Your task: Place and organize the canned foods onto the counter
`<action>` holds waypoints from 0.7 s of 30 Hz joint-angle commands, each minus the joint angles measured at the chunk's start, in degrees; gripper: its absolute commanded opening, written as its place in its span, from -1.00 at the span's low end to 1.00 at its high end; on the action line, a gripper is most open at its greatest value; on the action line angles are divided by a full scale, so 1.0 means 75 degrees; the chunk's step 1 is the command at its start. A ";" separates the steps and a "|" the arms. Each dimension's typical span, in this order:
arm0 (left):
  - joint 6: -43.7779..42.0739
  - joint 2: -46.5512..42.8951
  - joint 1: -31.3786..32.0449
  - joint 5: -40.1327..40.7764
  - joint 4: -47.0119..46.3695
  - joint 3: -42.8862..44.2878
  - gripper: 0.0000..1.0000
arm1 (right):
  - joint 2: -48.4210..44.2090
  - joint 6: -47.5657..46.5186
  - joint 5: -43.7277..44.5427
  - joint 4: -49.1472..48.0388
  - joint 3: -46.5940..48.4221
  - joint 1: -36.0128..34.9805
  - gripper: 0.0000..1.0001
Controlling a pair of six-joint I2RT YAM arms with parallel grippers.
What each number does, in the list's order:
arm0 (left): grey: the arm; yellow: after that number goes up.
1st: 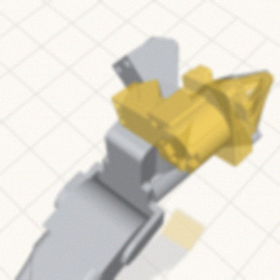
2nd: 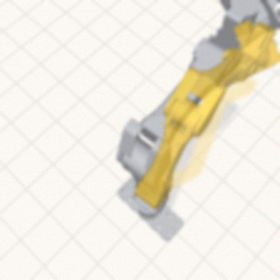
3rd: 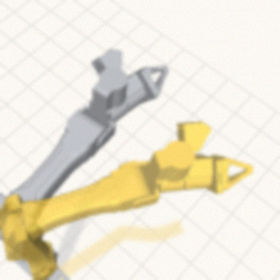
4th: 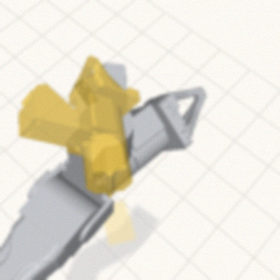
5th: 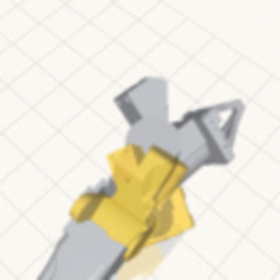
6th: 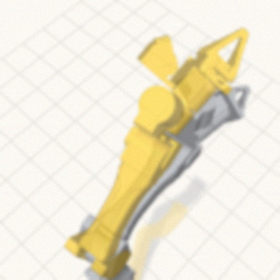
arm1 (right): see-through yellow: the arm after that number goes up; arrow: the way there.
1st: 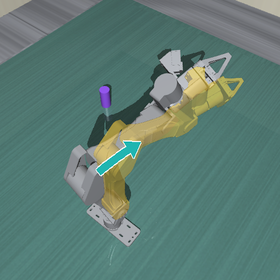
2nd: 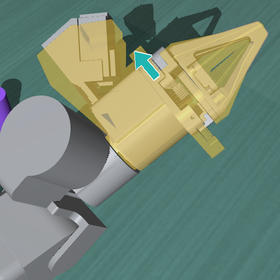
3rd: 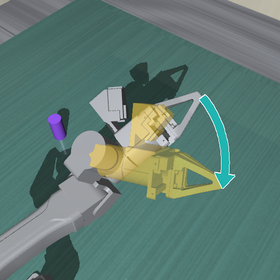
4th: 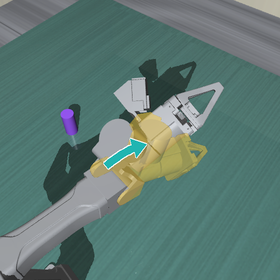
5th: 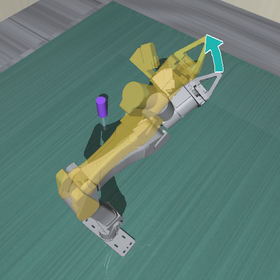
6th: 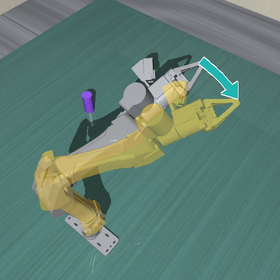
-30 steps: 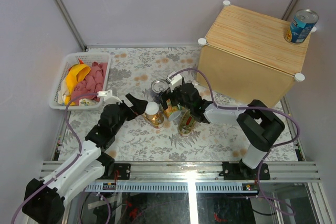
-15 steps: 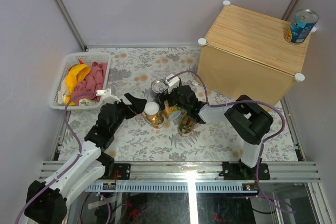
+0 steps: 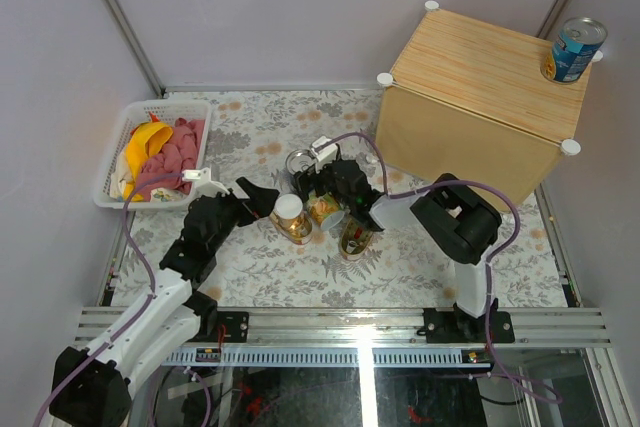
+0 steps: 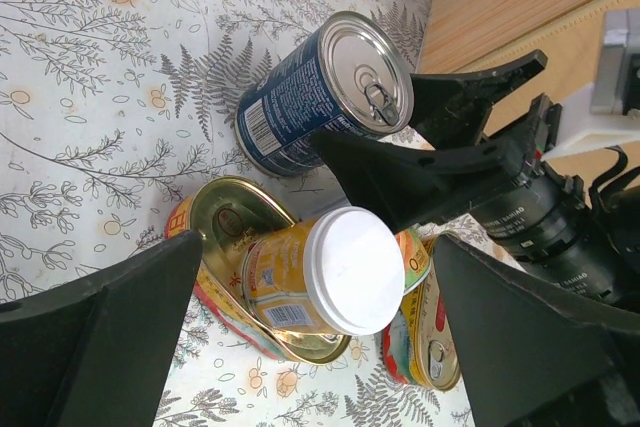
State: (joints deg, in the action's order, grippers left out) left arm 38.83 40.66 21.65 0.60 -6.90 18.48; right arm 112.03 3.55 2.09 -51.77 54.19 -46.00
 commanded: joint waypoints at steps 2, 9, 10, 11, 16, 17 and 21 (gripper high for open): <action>-0.0265 -0.0159 -0.0128 -0.0176 -0.0512 -0.0128 1.00 | 0.0319 -0.0051 -0.0215 -0.0898 0.0631 0.0115 0.99; -0.0328 -0.0095 -0.0247 -0.0320 -0.0568 -0.0108 1.00 | 0.0741 -0.0053 -0.0193 -0.1260 0.0829 0.0212 0.99; -0.0342 -0.0076 -0.0266 -0.0366 -0.0588 -0.0098 1.00 | 0.0800 -0.0055 -0.0202 -0.1309 0.0861 0.0222 0.99; -0.0373 -0.0046 -0.0284 -0.0391 -0.0602 -0.0087 1.00 | 0.0852 -0.0039 -0.0191 -0.1372 0.0897 0.0234 0.99; -0.0460 -0.0025 -0.0309 -0.0488 -0.0610 -0.0091 1.00 | 0.1031 -0.0025 -0.0150 -0.1626 0.1032 0.0234 0.99; -0.0474 -0.0048 -0.0309 -0.0500 -0.0605 -0.0090 1.00 | 0.1070 -0.0015 -0.0144 -0.1674 0.1044 0.0229 0.99; -0.0478 -0.0079 -0.0308 -0.0505 -0.0592 -0.0100 1.00 | 0.1175 0.0033 -0.0126 -0.1897 0.1056 0.0235 0.99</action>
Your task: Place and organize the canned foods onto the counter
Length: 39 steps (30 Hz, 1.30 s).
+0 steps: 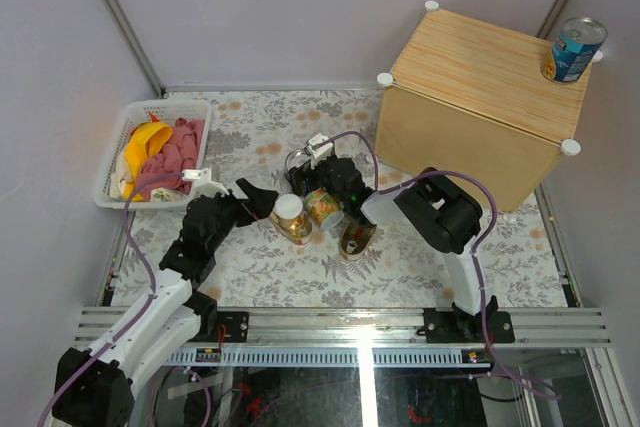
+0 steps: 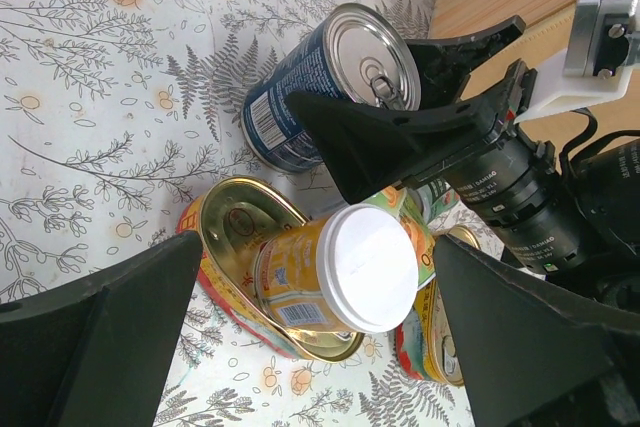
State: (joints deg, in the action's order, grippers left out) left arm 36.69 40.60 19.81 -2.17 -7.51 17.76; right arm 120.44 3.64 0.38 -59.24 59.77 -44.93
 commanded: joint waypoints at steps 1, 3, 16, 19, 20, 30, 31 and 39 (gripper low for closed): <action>-0.0192 -0.0070 -0.0062 -0.0143 -0.0511 -0.0001 1.00 | 0.0075 0.0026 0.0107 -0.0937 0.0304 0.0088 0.99; -0.0184 -0.0078 -0.0064 -0.0160 -0.0493 -0.0001 1.00 | 0.0145 0.0035 0.0160 -0.1034 0.0299 0.0087 0.99; -0.0141 -0.0116 -0.0070 -0.0098 -0.0593 -0.0070 1.00 | 0.0373 -0.0215 0.0380 -0.1592 0.0347 0.0109 0.81; -0.0101 -0.0074 -0.0058 -0.0086 -0.0744 -0.0123 1.00 | 0.0380 -0.0259 0.0374 -0.1664 0.0410 0.0119 0.69; -0.0090 -0.0060 -0.0057 -0.0088 -0.0799 -0.0129 1.00 | 0.0363 -0.0277 0.0362 -0.1680 0.0436 0.0113 0.65; -0.0018 -0.0171 -0.0063 0.0121 -0.0814 -0.0222 1.00 | -0.0268 -0.0488 0.0196 -0.1165 0.0605 0.0108 -0.20; -0.0008 -0.0158 -0.0065 0.0141 -0.0830 -0.0226 1.00 | -0.0364 -0.0471 0.0214 -0.1075 0.0660 0.0115 -0.23; 0.0151 -0.0320 -0.0063 0.0339 -0.0631 -0.0210 1.00 | -0.0792 -0.0287 0.0265 -0.0367 0.1097 0.0106 -0.46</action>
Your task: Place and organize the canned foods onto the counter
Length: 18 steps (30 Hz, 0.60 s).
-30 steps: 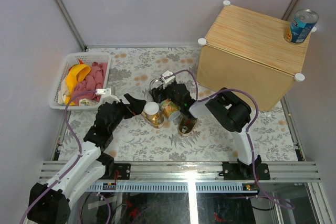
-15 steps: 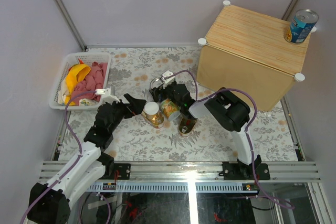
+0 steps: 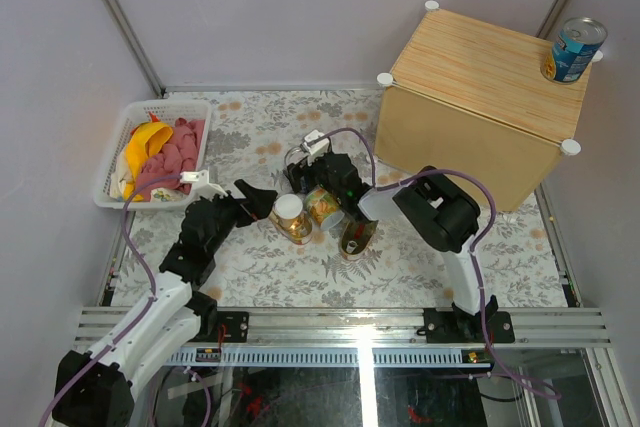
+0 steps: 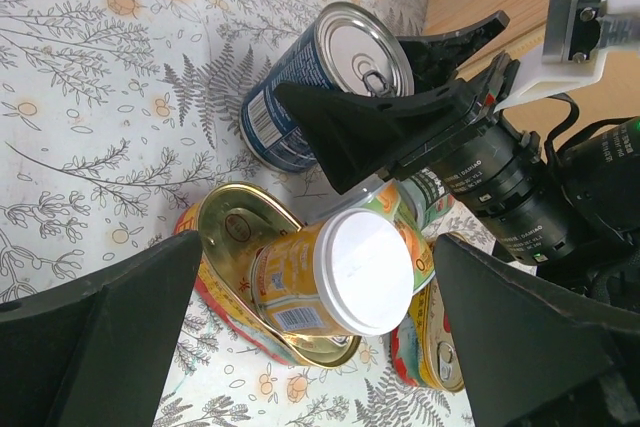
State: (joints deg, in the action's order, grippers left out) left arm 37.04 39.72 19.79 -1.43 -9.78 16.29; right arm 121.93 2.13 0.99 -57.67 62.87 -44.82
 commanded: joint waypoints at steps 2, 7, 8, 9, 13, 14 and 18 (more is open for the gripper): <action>0.0171 -0.0274 -0.0055 0.0280 -0.0173 0.0053 1.00 | -0.1111 -0.0072 0.0194 -0.0389 0.0805 0.0087 -0.53; 0.0318 -0.0273 -0.0061 0.0306 0.0145 0.0273 1.00 | -0.1415 -0.0096 0.0184 0.0212 0.1254 0.0087 -0.62; 0.0358 -0.0253 -0.0061 0.0318 0.0181 0.0314 1.00 | -0.1456 -0.0105 0.0184 0.0320 0.1344 0.0088 -0.63; 0.0395 -0.0213 -0.0061 0.0330 0.0206 0.0347 1.00 | -0.1513 -0.0118 0.0184 0.0476 0.1454 0.0090 -0.67; 0.0492 -0.0025 -0.0061 0.0343 0.0325 0.0585 1.00 | -0.1696 -0.0155 0.0172 0.0931 0.1824 0.0095 -0.69; 0.0498 0.0045 -0.0055 0.0354 0.0373 0.0662 1.00 | -0.1772 -0.0164 0.0182 0.1070 0.1930 0.0093 -0.70; 0.0534 0.0329 -0.0057 0.0453 0.0590 0.1046 1.00 | -0.2048 -0.0207 0.0222 0.1665 0.2407 0.0083 -0.76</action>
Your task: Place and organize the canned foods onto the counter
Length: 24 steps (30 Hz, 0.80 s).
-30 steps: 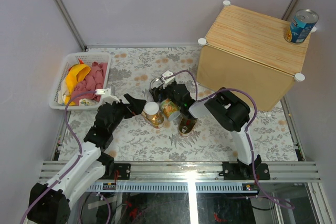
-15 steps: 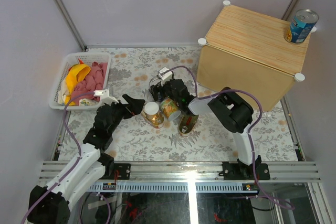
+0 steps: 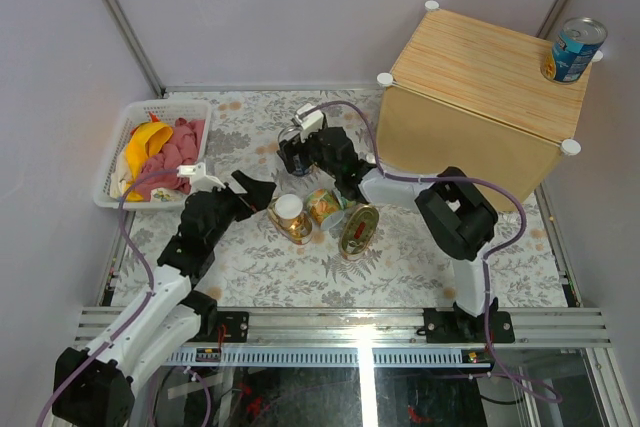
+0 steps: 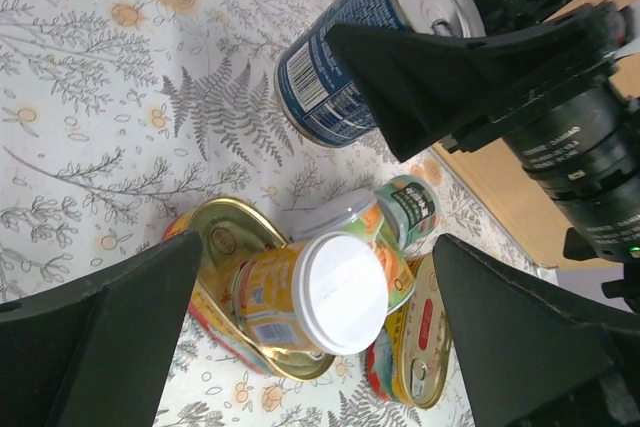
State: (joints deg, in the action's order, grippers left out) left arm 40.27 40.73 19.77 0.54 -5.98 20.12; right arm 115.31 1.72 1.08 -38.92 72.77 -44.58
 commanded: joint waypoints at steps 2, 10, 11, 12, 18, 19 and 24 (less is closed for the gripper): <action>0.0148 0.0352 -0.0058 0.0243 0.0154 0.0692 1.00 | -0.1313 -0.0188 0.0239 -0.0483 0.1343 0.0055 -0.77; 0.0398 0.0930 -0.0056 0.0195 -0.0018 0.0992 1.00 | -0.1846 -0.0246 0.0403 0.0862 0.2308 0.0038 -0.82; 0.0421 0.0989 -0.0055 0.0177 -0.0091 0.0986 1.00 | -0.1910 -0.0287 0.0405 0.1025 0.2404 0.0037 -0.82; 0.0461 0.1019 -0.0056 0.0165 -0.0165 0.0985 1.00 | -0.1990 -0.0330 0.0409 0.1191 0.2467 0.0037 -0.83; 0.0441 0.1075 -0.0058 0.0036 -0.0278 0.1018 1.00 | -0.2413 -0.0458 0.0563 0.1853 0.2817 -0.0005 -0.85; 0.0422 0.1047 -0.0055 0.0050 -0.0281 0.1011 1.00 | -0.2486 -0.0462 0.0567 0.2017 0.2864 -0.0016 -0.88; 0.0457 0.0927 -0.0093 0.0103 -0.0270 0.0957 1.00 | -0.2624 -0.0509 0.0565 0.2630 0.3338 -0.0139 -0.97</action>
State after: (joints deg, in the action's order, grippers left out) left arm 43.31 48.93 19.66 1.34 -5.50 25.61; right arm 101.80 -0.75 4.03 -13.30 89.56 -44.62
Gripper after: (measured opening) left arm 0.996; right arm 0.930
